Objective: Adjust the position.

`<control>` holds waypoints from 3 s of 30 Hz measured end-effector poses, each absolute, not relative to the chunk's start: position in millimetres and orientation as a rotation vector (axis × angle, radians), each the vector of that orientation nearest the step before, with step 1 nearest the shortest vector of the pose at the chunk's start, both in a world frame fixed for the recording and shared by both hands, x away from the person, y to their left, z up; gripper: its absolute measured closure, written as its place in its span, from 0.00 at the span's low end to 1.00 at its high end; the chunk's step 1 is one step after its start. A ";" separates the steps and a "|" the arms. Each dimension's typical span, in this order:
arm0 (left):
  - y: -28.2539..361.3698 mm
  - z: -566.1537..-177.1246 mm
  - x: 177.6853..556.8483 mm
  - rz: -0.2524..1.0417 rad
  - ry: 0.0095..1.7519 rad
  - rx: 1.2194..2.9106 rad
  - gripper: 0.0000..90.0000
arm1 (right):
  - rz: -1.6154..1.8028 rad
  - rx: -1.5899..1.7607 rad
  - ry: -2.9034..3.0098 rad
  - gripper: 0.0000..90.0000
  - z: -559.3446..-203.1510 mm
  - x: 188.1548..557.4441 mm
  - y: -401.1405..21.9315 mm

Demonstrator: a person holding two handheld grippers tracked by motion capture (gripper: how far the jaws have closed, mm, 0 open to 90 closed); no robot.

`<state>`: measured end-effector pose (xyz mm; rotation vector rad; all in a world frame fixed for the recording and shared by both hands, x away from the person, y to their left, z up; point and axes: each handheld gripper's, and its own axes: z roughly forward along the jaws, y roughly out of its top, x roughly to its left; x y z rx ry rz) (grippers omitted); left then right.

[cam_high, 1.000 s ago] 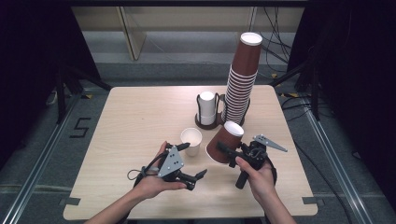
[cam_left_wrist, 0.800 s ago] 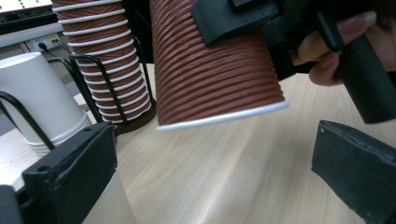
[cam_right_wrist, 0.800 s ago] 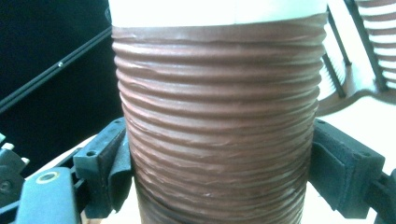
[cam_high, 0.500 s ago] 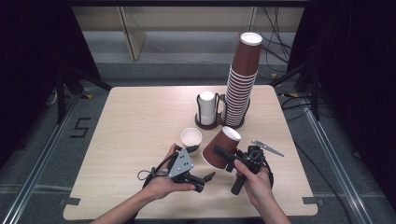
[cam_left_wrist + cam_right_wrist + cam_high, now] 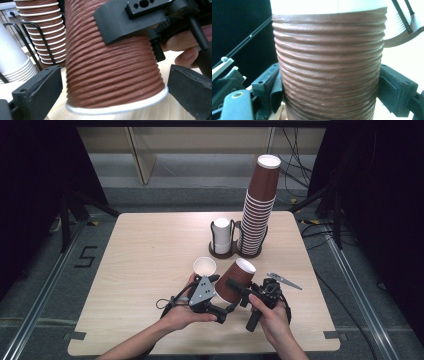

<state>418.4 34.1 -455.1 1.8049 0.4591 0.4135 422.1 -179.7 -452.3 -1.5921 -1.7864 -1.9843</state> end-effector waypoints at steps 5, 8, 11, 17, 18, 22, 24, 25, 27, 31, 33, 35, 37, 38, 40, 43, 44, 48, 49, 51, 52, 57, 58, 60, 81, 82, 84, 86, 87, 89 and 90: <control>32.4 -456.3 420.9 0.396 0.476 1.809 0.00 | -1.996 -1.571 -1.789 0.19 -451.2 421.2 -176.9; 30.2 -457.4 422.5 0.384 0.483 1.798 0.00 | -2.001 -1.556 -1.781 0.19 -451.1 420.9 -175.7; 29.5 -457.1 422.5 0.379 0.490 1.801 0.00 | -1.998 -1.569 -1.787 0.19 -450.5 420.0 -174.8; 31.1 -457.2 422.7 0.348 0.501 1.796 0.01 | -1.979 -1.571 -1.763 0.18 -449.0 417.7 -173.5; 31.1 -457.1 422.7 0.346 0.502 1.789 0.02 | -1.978 -1.571 -1.759 0.18 -448.5 417.0 -173.1; 33.0 -454.9 421.1 0.345 0.503 1.793 0.06 | -1.963 -1.570 -1.738 0.16 -446.9 417.3 -173.7; 33.8 -454.2 420.6 0.348 0.500 1.796 0.07 | -1.978 -1.550 -1.786 0.16 -446.9 418.1 -174.5; 34.1 -454.2 420.4 0.350 0.497 1.794 0.08 | -1.979 -1.547 -1.804 0.15 -446.6 418.7 -174.7; 34.8 -453.3 419.9 0.349 0.494 1.798 0.09 | -1.986 -1.525 -1.817 0.14 -446.2 418.9 -174.5; 36.0 -452.7 419.8 0.338 0.484 1.807 0.11 | -1.973 -1.523 -1.840 0.07 -444.5 417.6 -172.9; 35.6 -453.1 418.7 0.337 0.474 1.812 0.11 | -1.966 -1.508 -1.851 0.00 -444.4 417.8 -171.3; 35.3 -453.0 417.4 0.335 0.466 1.814 0.11 | -1.977 -1.494 -1.862 0.00 -444.1 417.2 -170.6; 35.4 -452.7 416.7 0.340 0.461 1.814 0.11 | -1.975 -1.482 -1.858 0.00 -443.3 416.8 -171.2; 35.8 -452.5 416.6 0.340 0.455 1.817 0.11 | -1.964 -1.507 -1.873 0.00 -442.4 416.7 -171.3; 36.6 -452.5 416.6 0.341 0.446 1.817 0.11 | -1.970 -1.496 -1.884 0.00 -441.7 416.5 -172.5; 40.8 -450.3 415.4 0.348 0.442 1.833 0.11 | -1.973 -1.468 -1.899 0.00 -439.4 414.7 -175.0; 41.4 -450.4 415.4 0.348 0.439 1.825 0.11 | -1.982 -1.437 -1.923 0.00 -438.7 413.3 -176.1; 47.8 -446.3 413.6 0.362 0.418 1.837 0.11 | -1.978 -1.361 -1.993 0.00 -437.0 408.5 -182.5; 49.5 -444.7 412.8 0.363 0.419 1.841 0.11 | -1.963 -1.348 -1.988 0.00 -435.7 405.9 -184.3; 52.0 -442.8 411.9 0.366 0.414 1.837 0.11 | -1.979 -1.296 -2.023 0.00 -435.1 404.4 -188.1; 53.5 -442.4 411.5 0.369 0.409 1.840 0.11 | -1.972 -1.270 -2.047 0.00 -433.8 402.5 -190.0; 63.6 -440.2 407.6 0.376 0.386 1.866 0.12 | -1.980 -1.143 -2.162 0.00 -429.8 396.3 -196.4; 65.9 -440.0 406.9 0.377 0.384 1.869 0.12 | -1.979 -1.104 -2.209 0.00 -430.4 396.0 -198.0; 70.6 -439.8 406.4 0.377 0.379 1.876 0.11 | -1.980 -1.076 -2.292 0.00 -431.1 395.3 -200.0; 106.4 -433.3 398.8 0.404 0.314 1.932 0.11 | -1.733 -0.980 -2.687 0.01 -446.4 402.8 -206.6; 107.6 -432.9 398.4 0.402 0.314 1.933 0.11 | -1.721 -0.963 -2.733 0.01 -444.7 404.7 -208.9; 109.2 -433.4 398.0 0.399 0.307 1.928 0.11 | -1.702 -0.957 -2.739 0.00 -444.5 405.7 -209.2; 111.8 -432.3 397.0 0.405 0.298 1.943 0.11 | -1.678 -0.980 -2.719 0.01 -444.6 404.6 -208.2; 112.9 -432.1 396.8 0.404 0.292 1.943 0.11 | -1.675 -0.965 -2.738 0.01 -445.1 405.3 -208.4; 114.9 -431.8 396.1 0.392 0.298 1.939 0.12 | -1.667 -0.960 -2.768 0.01 -445.8 405.4 -208.2; 116.0 -431.5 395.6 0.394 0.293 1.945 0.12 | -1.658 -0.937 -2.788 0.01 -446.0 405.5 -207.9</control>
